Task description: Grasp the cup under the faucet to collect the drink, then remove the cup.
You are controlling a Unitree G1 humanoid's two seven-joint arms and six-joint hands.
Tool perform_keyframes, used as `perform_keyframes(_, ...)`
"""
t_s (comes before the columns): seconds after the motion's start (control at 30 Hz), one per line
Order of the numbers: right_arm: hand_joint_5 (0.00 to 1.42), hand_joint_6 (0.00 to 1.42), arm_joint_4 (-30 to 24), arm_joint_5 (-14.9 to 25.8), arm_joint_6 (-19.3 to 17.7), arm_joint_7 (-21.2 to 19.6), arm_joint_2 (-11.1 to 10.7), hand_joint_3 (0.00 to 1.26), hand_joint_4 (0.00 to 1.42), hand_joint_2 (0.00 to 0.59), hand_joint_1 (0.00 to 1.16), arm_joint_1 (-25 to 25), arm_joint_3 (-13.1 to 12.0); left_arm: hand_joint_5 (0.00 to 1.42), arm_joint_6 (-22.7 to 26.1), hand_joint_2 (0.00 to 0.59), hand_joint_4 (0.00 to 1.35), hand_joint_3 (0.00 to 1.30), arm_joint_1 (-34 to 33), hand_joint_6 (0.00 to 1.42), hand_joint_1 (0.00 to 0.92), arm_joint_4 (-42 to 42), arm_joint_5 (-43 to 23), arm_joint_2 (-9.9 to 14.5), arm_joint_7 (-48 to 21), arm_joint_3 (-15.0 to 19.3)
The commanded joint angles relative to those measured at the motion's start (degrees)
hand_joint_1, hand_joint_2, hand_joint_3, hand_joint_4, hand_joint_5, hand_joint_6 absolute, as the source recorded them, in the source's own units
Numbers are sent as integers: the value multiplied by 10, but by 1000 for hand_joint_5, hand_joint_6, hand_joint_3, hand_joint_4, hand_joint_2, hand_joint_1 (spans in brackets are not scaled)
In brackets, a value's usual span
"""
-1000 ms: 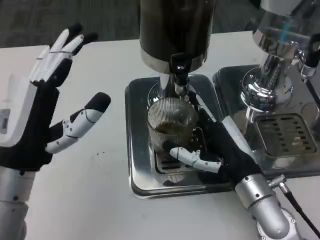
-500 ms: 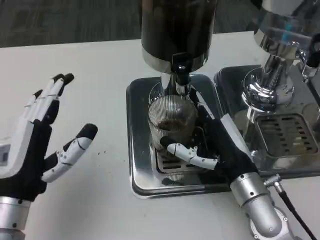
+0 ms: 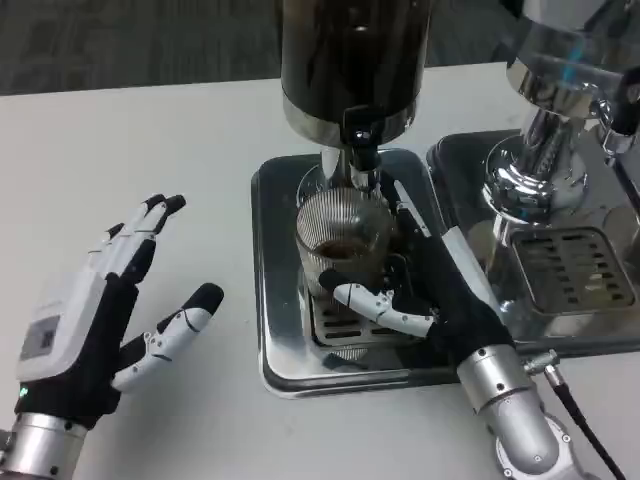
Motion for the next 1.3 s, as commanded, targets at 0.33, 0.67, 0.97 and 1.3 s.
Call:
perform_keyframes(0.33,0,161,-17,16,2,43,1,0,0,153,712,9,1,129,9,232,0,142,28,71,0,-26,-17,9,-3,-2)
perform_keyframes(0.67,0,151,-10,23,14,42,12,0,0,146,704,5,-4,139,14,234,0,146,38,72,0,-38,-22,7,-6,-1)
perform_keyframes(0.97,0,158,-3,18,21,43,17,0,0,153,723,3,-2,141,21,235,0,153,52,73,0,-54,-28,7,-6,-1)
perform_keyframes(1.3,55,272,6,12,18,26,23,0,24,152,849,3,2,148,27,235,0,156,67,74,0,-70,-29,8,-6,0)
